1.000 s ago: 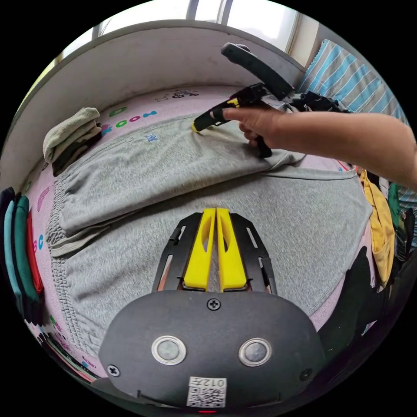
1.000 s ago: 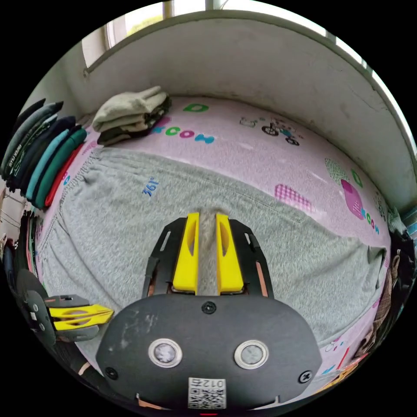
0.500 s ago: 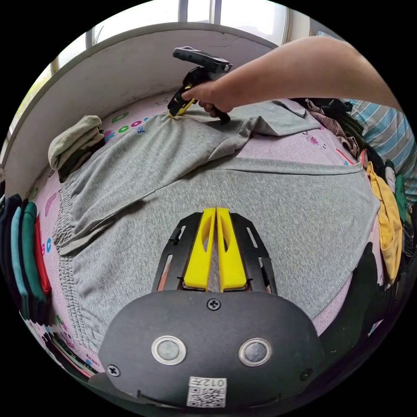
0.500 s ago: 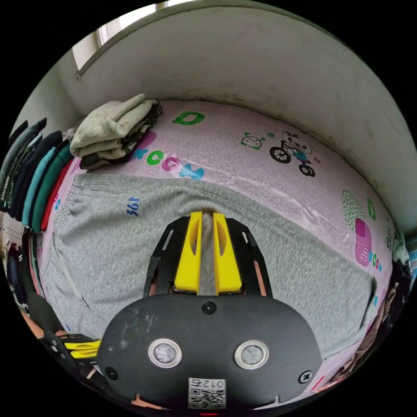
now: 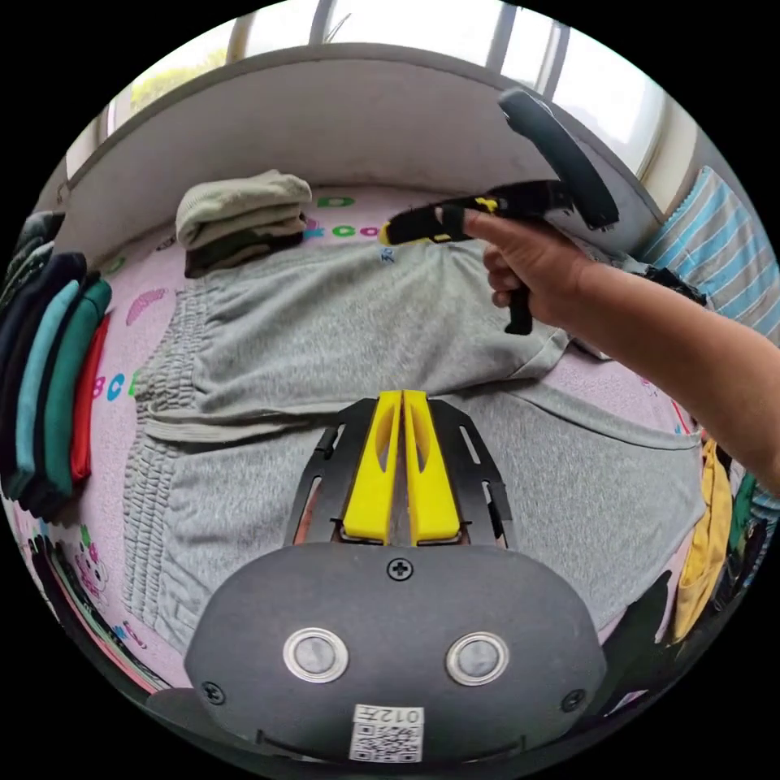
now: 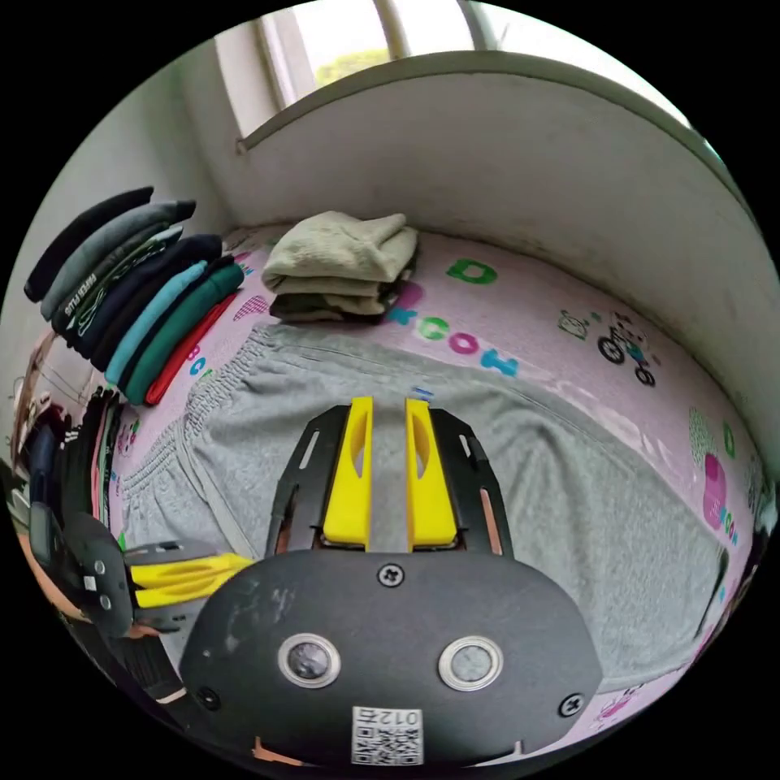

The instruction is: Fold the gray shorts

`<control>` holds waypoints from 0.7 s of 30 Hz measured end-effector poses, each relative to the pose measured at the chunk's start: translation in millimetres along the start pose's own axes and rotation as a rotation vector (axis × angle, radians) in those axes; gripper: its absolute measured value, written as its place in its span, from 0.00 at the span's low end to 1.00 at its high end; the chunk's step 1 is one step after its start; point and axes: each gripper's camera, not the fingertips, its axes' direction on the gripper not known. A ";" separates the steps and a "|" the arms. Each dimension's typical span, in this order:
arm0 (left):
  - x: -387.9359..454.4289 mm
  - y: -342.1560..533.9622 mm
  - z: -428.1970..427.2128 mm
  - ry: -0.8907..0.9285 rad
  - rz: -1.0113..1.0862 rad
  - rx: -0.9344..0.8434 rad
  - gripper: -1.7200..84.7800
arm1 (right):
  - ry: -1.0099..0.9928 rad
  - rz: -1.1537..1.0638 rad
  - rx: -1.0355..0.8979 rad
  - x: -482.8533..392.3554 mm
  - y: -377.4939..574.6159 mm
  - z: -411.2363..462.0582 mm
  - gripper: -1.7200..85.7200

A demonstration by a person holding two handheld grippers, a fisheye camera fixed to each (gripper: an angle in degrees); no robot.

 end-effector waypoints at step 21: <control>-5.8 -3.9 22.6 0.042 0.056 -0.053 0.02 | 0.025 -0.236 -0.086 -28.9 -27.4 60.2 0.08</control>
